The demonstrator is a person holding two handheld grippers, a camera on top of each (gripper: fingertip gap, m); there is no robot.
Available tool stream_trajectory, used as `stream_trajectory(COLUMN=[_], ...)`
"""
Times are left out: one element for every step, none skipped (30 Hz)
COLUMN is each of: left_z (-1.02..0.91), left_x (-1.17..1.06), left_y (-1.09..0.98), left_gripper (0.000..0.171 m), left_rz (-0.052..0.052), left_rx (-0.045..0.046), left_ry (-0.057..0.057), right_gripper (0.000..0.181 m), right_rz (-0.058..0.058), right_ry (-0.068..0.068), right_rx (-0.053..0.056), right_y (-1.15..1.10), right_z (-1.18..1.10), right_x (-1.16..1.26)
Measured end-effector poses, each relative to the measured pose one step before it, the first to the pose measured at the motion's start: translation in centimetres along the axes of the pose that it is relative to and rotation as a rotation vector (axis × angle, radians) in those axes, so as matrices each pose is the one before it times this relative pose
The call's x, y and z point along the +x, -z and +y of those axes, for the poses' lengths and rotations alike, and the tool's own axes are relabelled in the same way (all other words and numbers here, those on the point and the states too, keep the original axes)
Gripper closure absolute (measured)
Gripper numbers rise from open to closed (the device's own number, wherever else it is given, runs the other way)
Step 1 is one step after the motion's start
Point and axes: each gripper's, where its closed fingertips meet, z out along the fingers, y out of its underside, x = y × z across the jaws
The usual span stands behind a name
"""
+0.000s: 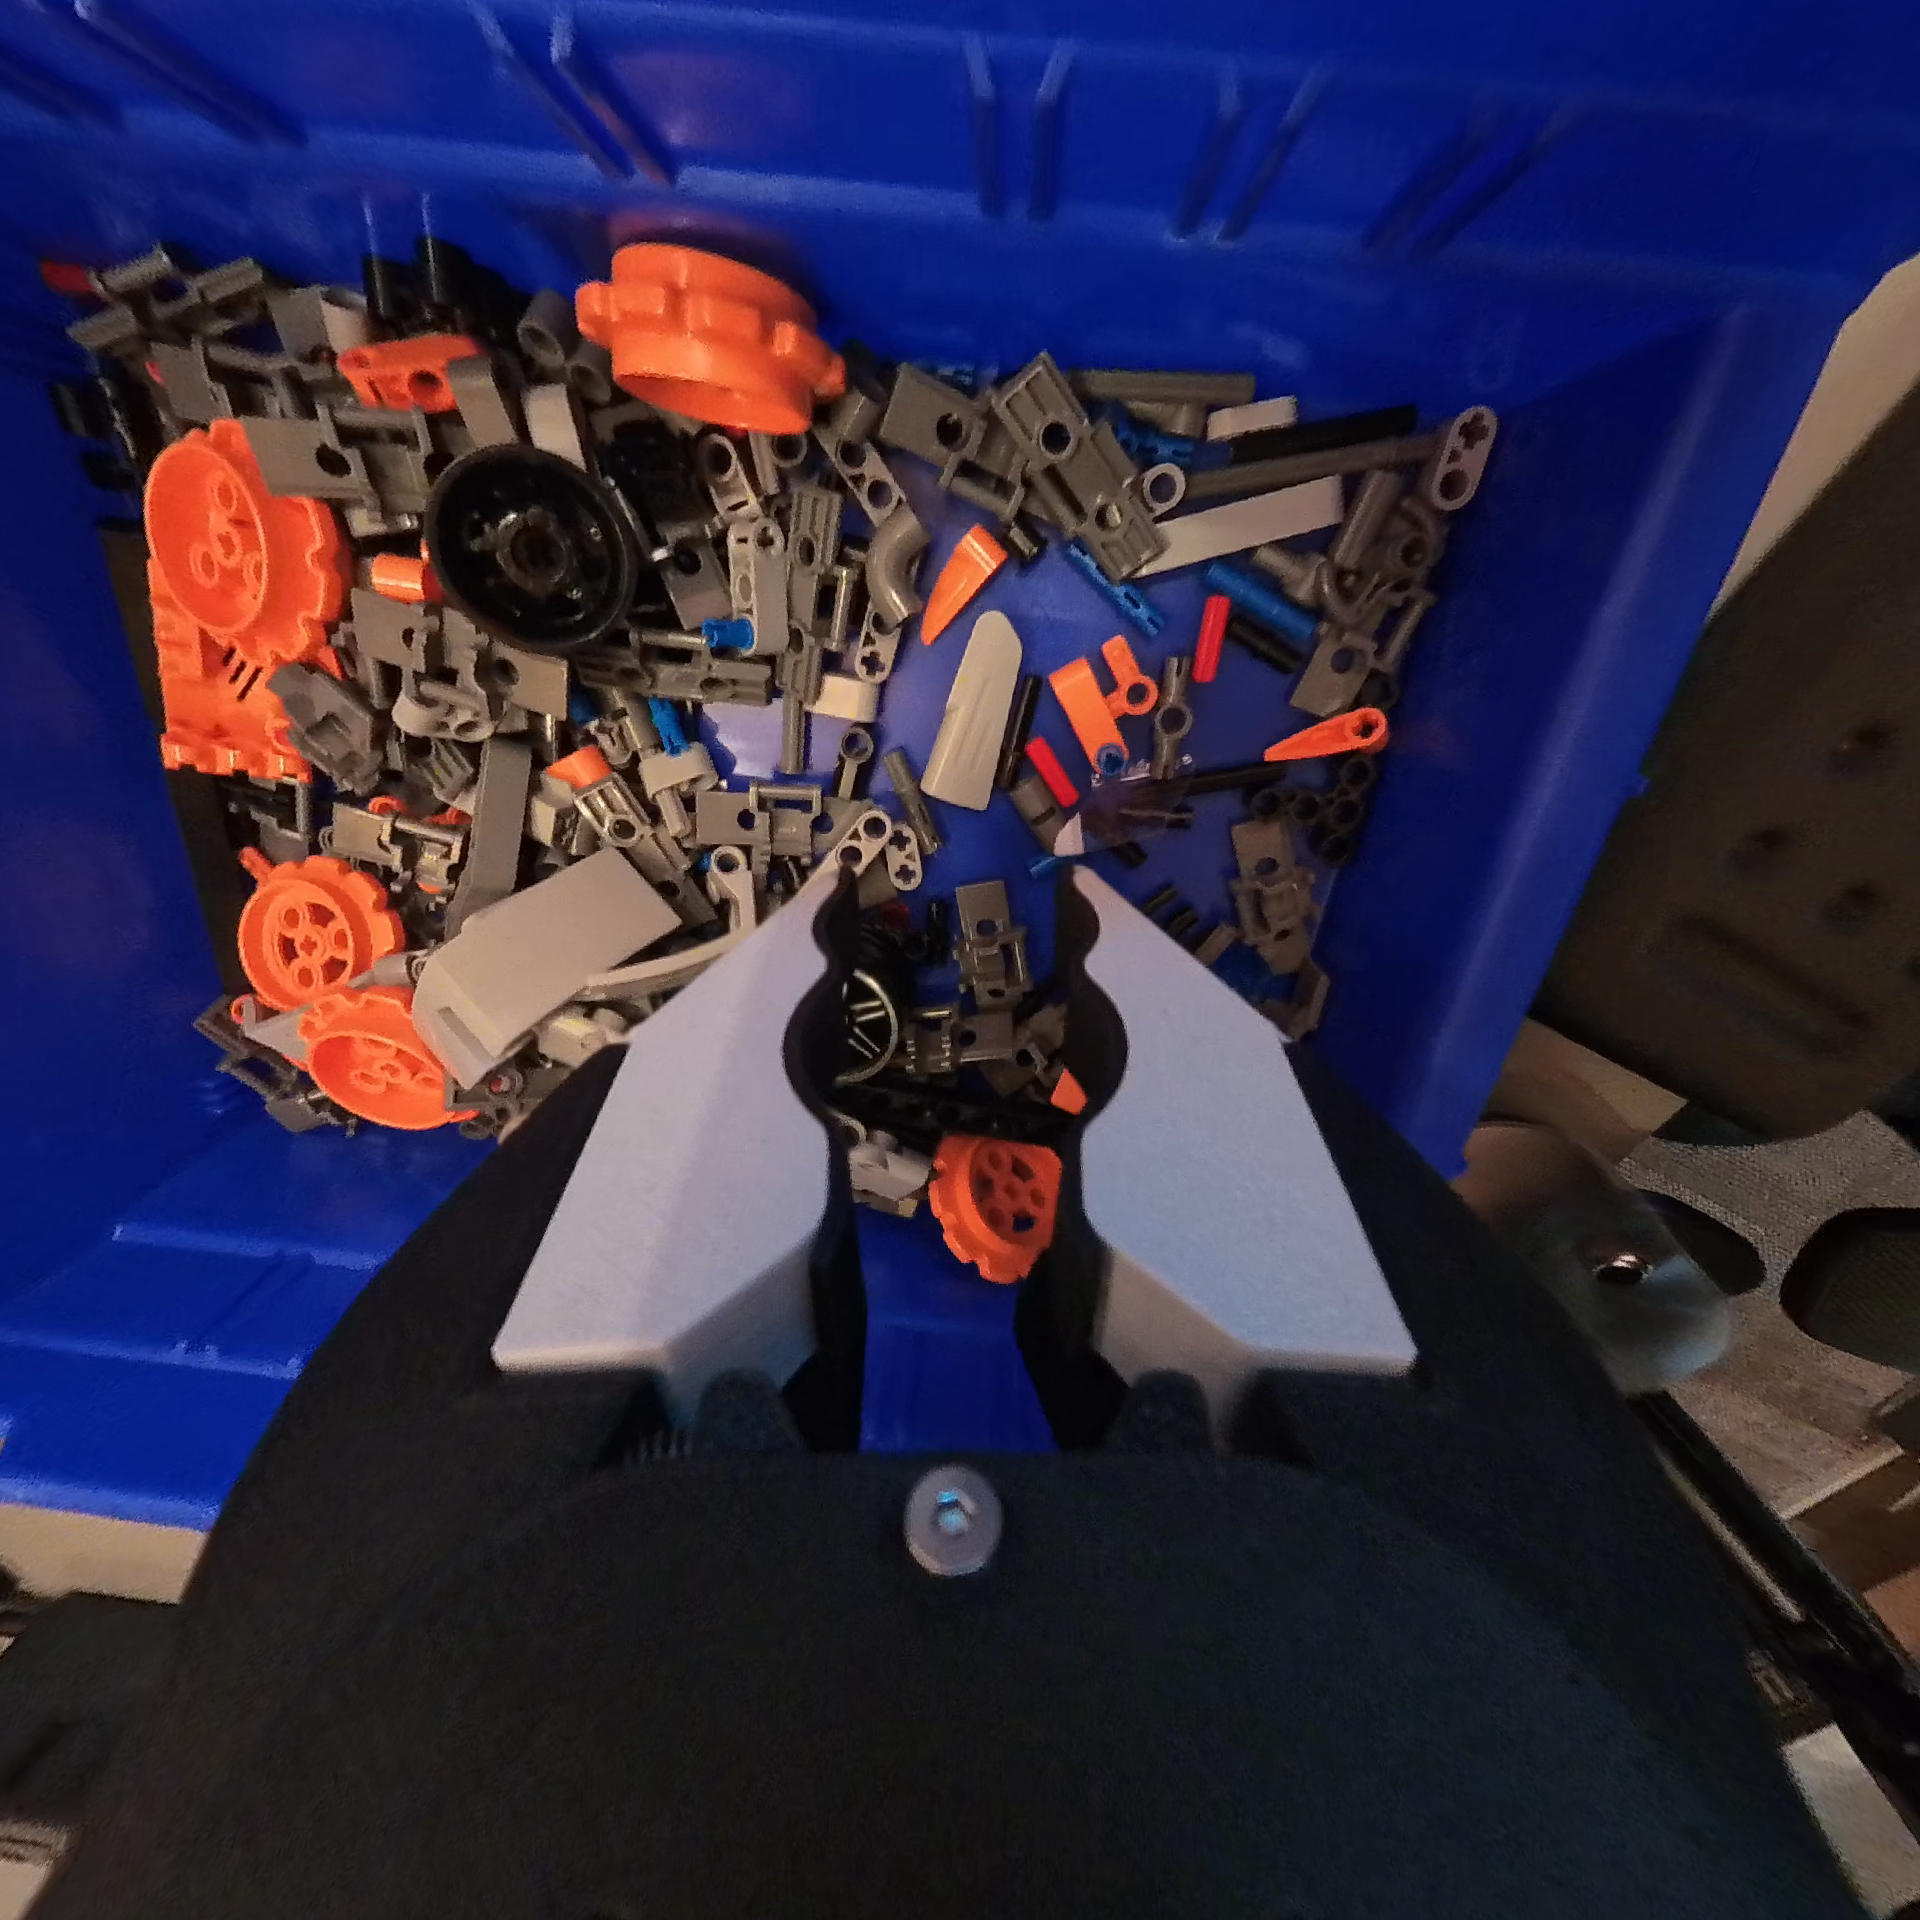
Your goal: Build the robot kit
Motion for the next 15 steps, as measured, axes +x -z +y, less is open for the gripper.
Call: stream_trajectory(left_z=[-0.087,-0.067,-0.014,0.080,0.137,0.183,0.232,0.206,0.195,0.235,0.201,0.111,0.036,0.021,-0.018], left_x=[-0.015,0.013,0.119,0.066,0.094,0.241,0.182,0.176,0.362,0.205,0.040,0.049,0.003,-0.072,-0.074], left_y=[-0.135,-0.132,-0.126,-0.080,-0.009,0.067,0.126,0.152,0.141,0.106,0.093,0.063,0.062,0.048,0.046], left_gripper=[0.135,0.134,0.134,0.133,0.132,0.132,0.132,0.132,0.132,0.132,0.132,0.131,0.130,0.129,0.128], left_rz=[-0.0015,0.0001,0.0076,0.0025,0.0028,0.0110,0.0061,0.0043,0.0133,0.0035,-0.0046,-0.0007,-0.0004,-0.0044,-0.0032], left_rx=[-0.00316,-0.00120,-0.00284,-0.00500,-0.00505,-0.00473,-0.00570,-0.00358,-0.00306,-0.00780,-0.00849,-0.00369,0.00021,0.00049,0.00351], left_ry=[-0.0057,-0.0045,-0.0027,-0.0047,-0.0077,-0.0064,-0.0057,-0.0091,-0.0120,-0.0098,-0.0044,0.0010,0.0027,0.0021,0.0035], right_gripper=[0.168,0.168,0.168,0.168,0.168,0.168,0.168,0.168,0.168,0.168,0.168,0.168,0.168,0.168,0.168], right_rz=[0.0003,0.0003,0.0003,0.0008,0.0003,-0.0001,-0.0003,-0.0003,-0.0009,-0.0008,-0.0002,0.0000,0.0000,0.0004,0.0006], right_ry=[0.0001,0.0000,-0.0001,0.0002,0.0000,-0.0003,0.0000,0.0004,-0.0001,-0.0005,-0.0001,0.0001,0.0004,0.0014,0.0013], right_rx=[0.0004,0.0007,0.0007,0.0013,0.0014,0.0011,0.0010,0.0005,0.0001,-0.0001,0.0001,0.0002,0.0003,0.0006,0.0006], right_y=[0.019,0.019,0.032,0.028,0.012,0.016,0.006,0.010,-0.014,-0.012,0.001,-0.003,0.005,0.012,0.010], right_z=[-0.005,-0.010,-0.014,-0.022,-0.019,-0.016,-0.019,-0.011,0.003,0.006,-0.002,-0.003,-0.022,-0.029,-0.021], right_x=[0.001,0.010,0.007,0.015,0.000,0.002,-0.007,-0.004,-0.011,-0.012,0.006,-0.009,-0.009,-0.019,-0.006])
